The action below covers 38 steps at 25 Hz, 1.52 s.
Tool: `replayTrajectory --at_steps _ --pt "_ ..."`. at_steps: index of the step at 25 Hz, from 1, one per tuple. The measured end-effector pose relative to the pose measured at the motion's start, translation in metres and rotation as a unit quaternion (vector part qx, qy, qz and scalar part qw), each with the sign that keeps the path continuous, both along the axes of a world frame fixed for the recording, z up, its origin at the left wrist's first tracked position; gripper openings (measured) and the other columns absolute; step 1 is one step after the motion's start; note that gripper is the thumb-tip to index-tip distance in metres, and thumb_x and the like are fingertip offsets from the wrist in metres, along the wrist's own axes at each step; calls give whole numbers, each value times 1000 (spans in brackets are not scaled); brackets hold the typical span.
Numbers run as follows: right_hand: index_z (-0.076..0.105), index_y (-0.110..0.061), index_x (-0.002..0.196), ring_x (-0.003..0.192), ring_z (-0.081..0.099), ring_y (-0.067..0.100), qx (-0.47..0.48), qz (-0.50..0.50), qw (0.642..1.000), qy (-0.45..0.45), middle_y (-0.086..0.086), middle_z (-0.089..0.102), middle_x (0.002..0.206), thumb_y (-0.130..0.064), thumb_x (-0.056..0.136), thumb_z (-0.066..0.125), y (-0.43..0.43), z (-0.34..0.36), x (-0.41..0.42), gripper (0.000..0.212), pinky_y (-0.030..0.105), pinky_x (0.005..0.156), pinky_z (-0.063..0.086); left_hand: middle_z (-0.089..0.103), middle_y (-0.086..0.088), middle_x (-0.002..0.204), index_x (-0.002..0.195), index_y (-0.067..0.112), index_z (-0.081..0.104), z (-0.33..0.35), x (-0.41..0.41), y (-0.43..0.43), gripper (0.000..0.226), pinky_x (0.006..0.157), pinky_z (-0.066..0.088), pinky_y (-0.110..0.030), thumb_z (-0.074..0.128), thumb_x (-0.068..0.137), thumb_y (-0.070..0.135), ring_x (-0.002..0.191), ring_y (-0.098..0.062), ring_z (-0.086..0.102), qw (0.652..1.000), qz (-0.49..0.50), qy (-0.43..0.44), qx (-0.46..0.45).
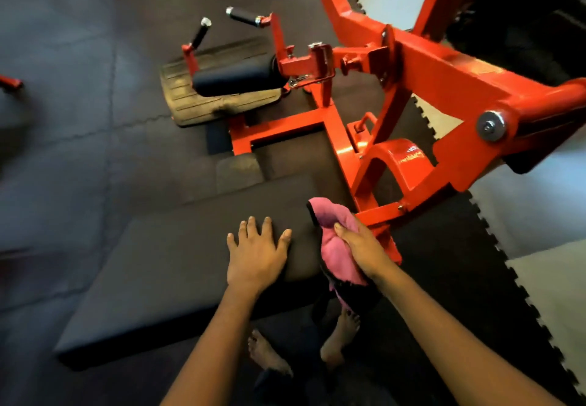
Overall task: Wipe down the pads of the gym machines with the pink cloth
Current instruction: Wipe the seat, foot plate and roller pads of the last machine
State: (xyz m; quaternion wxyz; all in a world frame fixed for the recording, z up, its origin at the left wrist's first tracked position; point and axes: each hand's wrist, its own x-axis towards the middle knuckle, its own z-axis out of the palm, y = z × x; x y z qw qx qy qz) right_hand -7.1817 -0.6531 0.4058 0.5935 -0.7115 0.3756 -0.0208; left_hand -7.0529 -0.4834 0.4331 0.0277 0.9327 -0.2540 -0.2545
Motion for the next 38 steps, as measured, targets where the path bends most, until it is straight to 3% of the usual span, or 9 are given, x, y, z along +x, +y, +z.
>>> replayTrajectory --at_steps 3,7,12,15,19,23,30,35,38 --pt "57 -5 131 122 56 22 56 19 998 -1 10 61 128 2 100 52 -27 -26 44 33 9 88 40 18 -13 164 156 24 26 2 -2 0 70 122 7 -53 23 99 64 153 -28 10 1000 18 5 5" --pt "51 4 140 117 47 16 125 22 992 1 12 56 126 -5 104 49 -51 -50 65 37 9 75 42 14 -10 166 158 24 21 7 -17 -5 67 123 3 -53 22 101 60 153 -27 6 999 33 0 4" --pt "47 -2 142 118 52 15 126 12 992 9 10 58 127 -16 103 53 -42 -44 49 42 6 89 43 26 -5 162 153 28 33 8 -21 -7 60 124 11 -51 22 101 56 152 -23 16 997 68 -39 -28" --pt "49 -4 142 121 55 21 114 16 993 7 9 58 131 -25 96 58 -60 -64 85 51 34 112 41 32 -5 160 150 28 39 9 -24 -11 59 123 14 -51 25 100 55 150 -23 21 995 76 -57 -22" --pt "43 -8 148 113 45 12 136 24 989 53 -1 50 128 -21 108 46 -77 -70 128 42 14 83 46 33 -3 159 149 28 40 7 -24 -12 57 123 16 -49 26 100 55 150 -21 22 994 85 -62 -15" --pt "38 -8 153 139 44 27 154 -3 981 115 14 43 155 -40 108 41 -88 -91 144 56 35 111 36 32 -1 160 149 30 40 9 -24 -13 57 123 15 -47 26 100 55 150 -19 21 994 87 -62 -17" --pt "55 -8 137 110 60 25 147 -42 988 32 8 61 111 -20 105 51 -81 -82 141 34 21 78 44 33 -1 160 149 30 40 13 -24 -13 57 122 17 -48 26 100 55 149 -18 22 994 86 -64 -4" --pt "68 -21 130 115 68 30 318 -88 942 67 8 67 132 -85 68 67 -124 -248 145 89 47 107 48 32 -1 160 149 29 39 15 -23 -12 56 123 15 -48 26 100 54 150 -19 21 995 85 -56 -9" --pt "70 -19 118 97 68 16 241 -70 964 92 2 70 116 -63 91 62 -100 -139 139 52 24 83 53 33 -1 160 149 29 40 15 -22 -13 56 123 16 -48 26 100 54 149 -19 22 995 84 -58 -10"
